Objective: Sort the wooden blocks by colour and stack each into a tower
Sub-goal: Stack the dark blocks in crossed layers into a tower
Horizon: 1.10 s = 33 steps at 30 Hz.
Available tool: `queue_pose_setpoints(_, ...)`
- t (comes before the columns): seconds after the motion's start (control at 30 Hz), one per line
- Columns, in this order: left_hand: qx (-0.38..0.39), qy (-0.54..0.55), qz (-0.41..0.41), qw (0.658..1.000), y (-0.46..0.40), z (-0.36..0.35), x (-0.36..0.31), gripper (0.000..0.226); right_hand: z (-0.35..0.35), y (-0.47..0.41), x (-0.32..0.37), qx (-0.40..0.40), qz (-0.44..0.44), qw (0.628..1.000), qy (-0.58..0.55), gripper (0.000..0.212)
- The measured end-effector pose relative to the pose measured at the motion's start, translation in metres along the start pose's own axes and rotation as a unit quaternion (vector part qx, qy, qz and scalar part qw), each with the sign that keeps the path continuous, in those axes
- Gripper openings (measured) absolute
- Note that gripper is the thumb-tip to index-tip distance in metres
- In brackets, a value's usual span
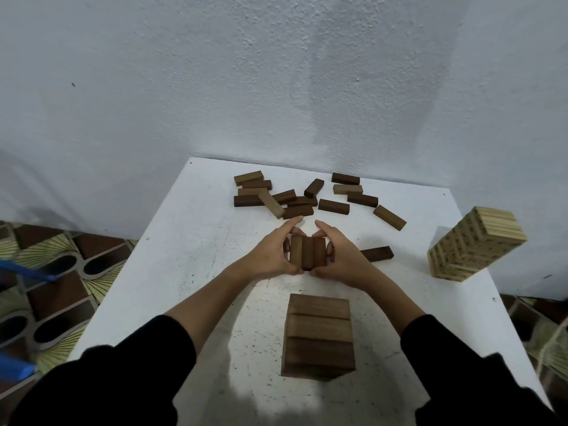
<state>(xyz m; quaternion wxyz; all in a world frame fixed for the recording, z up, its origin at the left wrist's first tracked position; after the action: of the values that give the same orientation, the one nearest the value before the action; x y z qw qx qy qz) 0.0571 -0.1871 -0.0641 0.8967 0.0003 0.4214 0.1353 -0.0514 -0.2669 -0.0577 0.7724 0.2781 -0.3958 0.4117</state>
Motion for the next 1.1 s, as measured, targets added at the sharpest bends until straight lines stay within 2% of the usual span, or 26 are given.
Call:
queue_pose_setpoints(0.67, 0.007, -0.024, 0.014, 1.000, 0.002, -0.004, 0.002, 0.104, -0.003, 0.005, -0.011, -0.016, -0.012, 1.000, -0.013, 0.099)
queue_pose_setpoints(0.93, -0.013, -0.012, 0.014, 1.000, 0.004, -0.003, 0.001, 0.100, -0.005, 0.004, -0.012, -0.038, -0.008, 0.999, -0.002, 0.096)
queue_pose_setpoints(1.1, -0.005, -0.009, 0.009, 1.000, 0.006, 0.002, -0.006, 0.102, 0.000, 0.007, -0.002, -0.038, -0.021, 0.998, -0.033, 0.093)
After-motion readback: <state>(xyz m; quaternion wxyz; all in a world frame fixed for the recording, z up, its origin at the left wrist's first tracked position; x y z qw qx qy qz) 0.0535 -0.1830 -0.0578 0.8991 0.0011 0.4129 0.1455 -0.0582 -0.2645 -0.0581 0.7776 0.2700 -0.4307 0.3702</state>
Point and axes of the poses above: each hand's wrist, its own y-axis away from the middle knuckle, its own z-axis out of the back of the hand, x = y × z, the point moved 7 cm from there along -y, towards the middle knuckle, and after that the axes turned 10 degrees about -y, right-handed, at the moved point
